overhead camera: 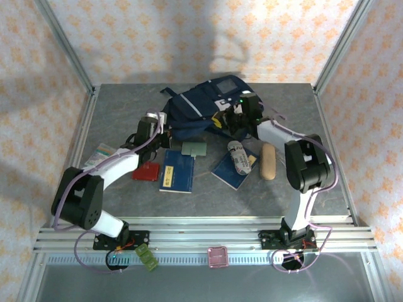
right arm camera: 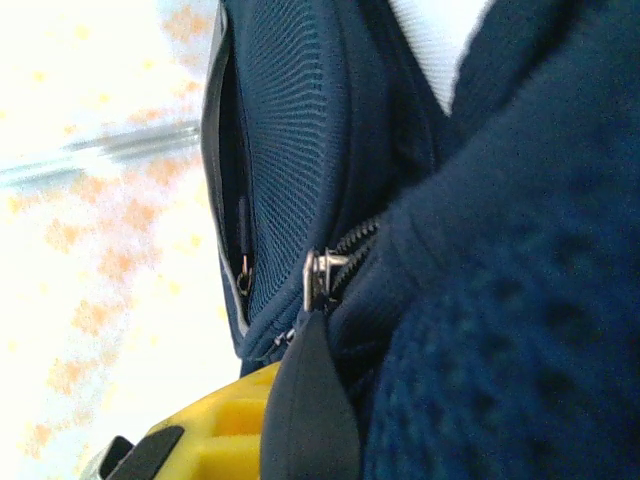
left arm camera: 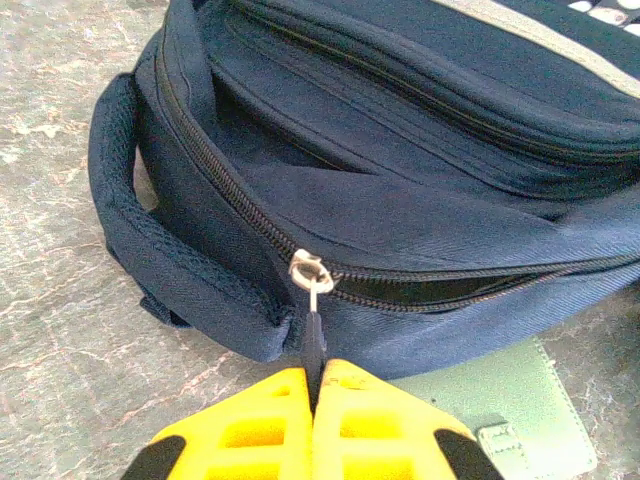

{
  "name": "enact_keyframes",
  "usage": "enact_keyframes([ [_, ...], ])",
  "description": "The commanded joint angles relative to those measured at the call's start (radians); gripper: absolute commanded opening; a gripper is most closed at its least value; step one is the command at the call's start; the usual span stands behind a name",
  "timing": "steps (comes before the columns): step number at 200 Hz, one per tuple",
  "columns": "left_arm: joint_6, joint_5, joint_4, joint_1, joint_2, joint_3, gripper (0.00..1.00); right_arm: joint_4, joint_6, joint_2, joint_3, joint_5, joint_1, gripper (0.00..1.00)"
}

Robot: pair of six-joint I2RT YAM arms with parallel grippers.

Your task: Pack the student bag

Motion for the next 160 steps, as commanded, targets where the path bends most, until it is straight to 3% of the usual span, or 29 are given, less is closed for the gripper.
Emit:
enact_keyframes([
  [1, -0.03, 0.053, -0.06, -0.028, -0.076, -0.054, 0.0, 0.012, -0.165, 0.039, 0.135, -0.126, 0.003, 0.0],
  [52, -0.094, 0.129, -0.04, -0.033, -0.166, -0.151, 0.0, -0.148, -0.315, 0.115, 0.269, -0.17, -0.019, 0.0],
  [77, -0.093, 0.114, -0.041, -0.06, -0.162, -0.145, 0.0, -0.243, -0.381, 0.137, 0.302, -0.115, -0.053, 0.0],
  [94, -0.081, 0.058, -0.043, -0.092, -0.147, -0.125, 0.0, -0.229, -0.361, 0.14, 0.274, -0.089, -0.087, 0.0],
  [126, -0.053, -0.15, -0.084, -0.101, -0.084, -0.075, 0.0, -0.155, -0.3, 0.128, 0.2, -0.073, -0.133, 0.0],
  [160, -0.064, -0.229, -0.044, -0.025, -0.016, -0.076, 0.0, -0.104, -0.282, 0.087, 0.138, -0.095, -0.137, 0.0],
])
